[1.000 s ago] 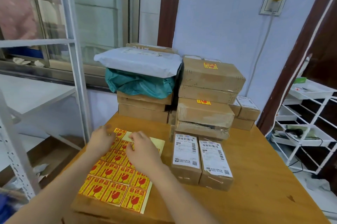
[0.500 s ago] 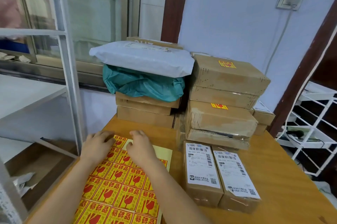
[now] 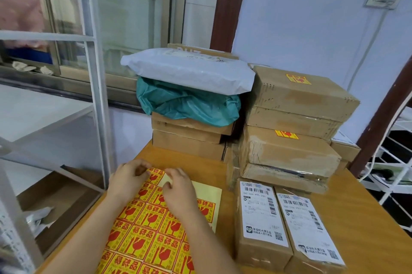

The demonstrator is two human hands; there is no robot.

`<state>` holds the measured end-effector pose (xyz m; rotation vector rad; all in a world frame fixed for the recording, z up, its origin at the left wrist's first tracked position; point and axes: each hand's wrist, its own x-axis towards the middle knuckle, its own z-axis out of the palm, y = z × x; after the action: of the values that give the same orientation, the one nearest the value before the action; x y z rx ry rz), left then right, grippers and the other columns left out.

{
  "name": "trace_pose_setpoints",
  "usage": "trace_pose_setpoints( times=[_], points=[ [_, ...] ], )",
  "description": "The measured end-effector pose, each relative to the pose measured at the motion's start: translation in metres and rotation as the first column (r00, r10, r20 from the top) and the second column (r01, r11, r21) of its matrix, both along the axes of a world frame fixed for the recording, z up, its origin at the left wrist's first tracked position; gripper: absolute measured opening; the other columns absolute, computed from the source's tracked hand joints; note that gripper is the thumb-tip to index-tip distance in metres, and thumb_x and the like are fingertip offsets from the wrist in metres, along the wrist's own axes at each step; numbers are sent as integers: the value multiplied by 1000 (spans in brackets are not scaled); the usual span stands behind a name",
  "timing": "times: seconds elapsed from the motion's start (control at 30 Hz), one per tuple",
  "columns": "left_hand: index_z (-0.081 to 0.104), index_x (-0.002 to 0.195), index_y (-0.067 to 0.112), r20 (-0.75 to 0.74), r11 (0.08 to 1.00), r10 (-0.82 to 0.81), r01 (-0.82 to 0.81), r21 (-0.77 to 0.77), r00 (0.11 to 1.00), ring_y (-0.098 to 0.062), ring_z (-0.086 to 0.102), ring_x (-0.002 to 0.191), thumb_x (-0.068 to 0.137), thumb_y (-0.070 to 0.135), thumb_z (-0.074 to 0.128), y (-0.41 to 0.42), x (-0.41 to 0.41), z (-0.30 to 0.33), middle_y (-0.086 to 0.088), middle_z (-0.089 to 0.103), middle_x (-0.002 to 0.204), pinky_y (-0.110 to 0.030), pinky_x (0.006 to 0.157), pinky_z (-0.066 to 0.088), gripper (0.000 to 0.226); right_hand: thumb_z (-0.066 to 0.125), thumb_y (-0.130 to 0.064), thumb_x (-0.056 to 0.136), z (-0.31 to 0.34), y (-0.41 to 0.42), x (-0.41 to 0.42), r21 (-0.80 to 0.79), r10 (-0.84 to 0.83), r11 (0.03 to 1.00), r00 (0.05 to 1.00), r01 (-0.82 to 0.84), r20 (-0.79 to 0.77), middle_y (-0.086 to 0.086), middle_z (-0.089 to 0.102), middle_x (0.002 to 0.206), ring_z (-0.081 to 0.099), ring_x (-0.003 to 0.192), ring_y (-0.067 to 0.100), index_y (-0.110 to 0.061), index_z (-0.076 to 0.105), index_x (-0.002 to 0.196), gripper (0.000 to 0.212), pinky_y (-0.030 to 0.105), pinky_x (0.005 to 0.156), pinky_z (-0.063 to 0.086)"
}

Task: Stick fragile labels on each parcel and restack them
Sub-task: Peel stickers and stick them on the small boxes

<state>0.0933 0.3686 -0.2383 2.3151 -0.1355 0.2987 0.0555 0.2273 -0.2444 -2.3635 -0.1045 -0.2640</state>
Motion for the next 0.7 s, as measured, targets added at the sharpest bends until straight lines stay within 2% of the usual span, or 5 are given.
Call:
trace_pose_setpoints(
  times=[0.13, 0.27, 0.5, 0.63, 0.7],
  points=[
    [64, 86, 25, 24, 994, -33, 35, -108, 999, -15, 63, 87, 90, 15, 62, -1, 2, -1, 4, 68, 90, -40, 80, 52, 10, 43, -13, 95, 1, 0, -2, 10, 6, 1000, 1000, -6, 12, -1, 50, 132, 45, 125, 16, -15, 49, 134, 40, 30, 104, 39],
    [65, 90, 15, 27, 974, 5, 1, -228, 1000, -14, 60, 83, 92, 9, 58, -4, 2, -1, 0, 66, 88, -23, 65, 43, 9, 44, -13, 95, 2, -1, -3, 13, 1, 1000, 1000, -2, 18, -2, 51, 128, 46, 121, 15, -16, 52, 130, 36, 28, 101, 40],
    [66, 96, 11, -48, 917, 36, -52, -395, 998, -23, 64, 83, 93, 11, 57, 0, 3, 3, -5, 68, 90, -37, 75, 51, 10, 45, -14, 95, 6, -1, -6, -3, 5, 1000, 999, -5, 36, -2, 52, 124, 49, 114, 16, -15, 56, 123, 30, 29, 94, 43],
    [66, 96, 10, -41, 910, 41, -54, -410, 998, -20, 63, 83, 93, 11, 57, 0, 3, 3, -6, 68, 91, -30, 69, 48, 10, 47, -17, 95, 7, -1, -8, 32, 21, 999, 998, -23, 58, -5, 51, 120, 53, 108, 14, -15, 64, 108, 22, 29, 89, 47],
    [66, 98, 9, -41, 900, 52, -65, -431, 998, -18, 62, 84, 93, 12, 57, 0, 4, 2, -6, 68, 92, -25, 66, 45, 11, 48, -17, 96, 6, -1, -7, 35, 52, 998, 997, -54, 54, -6, 50, 122, 50, 112, 13, -16, 69, 104, 23, 28, 92, 46]
  ],
)
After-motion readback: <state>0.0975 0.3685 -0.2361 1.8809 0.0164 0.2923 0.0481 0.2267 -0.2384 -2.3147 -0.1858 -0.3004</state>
